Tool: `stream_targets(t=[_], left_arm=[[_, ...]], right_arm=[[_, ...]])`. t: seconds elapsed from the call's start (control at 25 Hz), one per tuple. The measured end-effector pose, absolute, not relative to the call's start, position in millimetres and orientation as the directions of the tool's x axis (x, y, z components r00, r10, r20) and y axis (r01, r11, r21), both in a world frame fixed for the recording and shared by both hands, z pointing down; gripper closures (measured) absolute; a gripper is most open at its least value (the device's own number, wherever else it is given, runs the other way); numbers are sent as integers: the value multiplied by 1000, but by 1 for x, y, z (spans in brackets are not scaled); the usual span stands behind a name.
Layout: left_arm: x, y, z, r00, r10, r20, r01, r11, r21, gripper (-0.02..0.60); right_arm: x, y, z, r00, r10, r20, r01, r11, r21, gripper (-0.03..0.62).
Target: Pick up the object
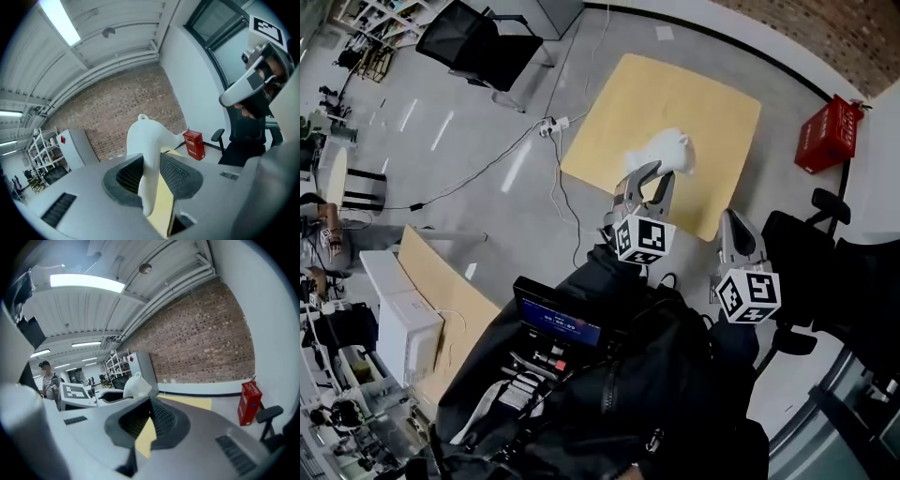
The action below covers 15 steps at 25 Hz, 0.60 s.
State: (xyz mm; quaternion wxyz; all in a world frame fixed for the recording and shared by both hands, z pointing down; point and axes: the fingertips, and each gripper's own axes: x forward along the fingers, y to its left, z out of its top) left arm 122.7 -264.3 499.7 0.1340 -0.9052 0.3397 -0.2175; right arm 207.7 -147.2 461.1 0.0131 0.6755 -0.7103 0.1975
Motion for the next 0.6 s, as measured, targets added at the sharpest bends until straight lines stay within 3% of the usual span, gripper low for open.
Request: stream_targets(t=[0.4,0.6], left_arm=[[88,-265,398,659,-742,119,-684,-658,-313,463],[66,-273,361,660,-749,46,-731,-656,-186,463]], right_arm=[[199,-166,380,-91,-990,109,-978,69,-195,589],[189,-176,352,-92,-994,55,-982,82,-172,589]])
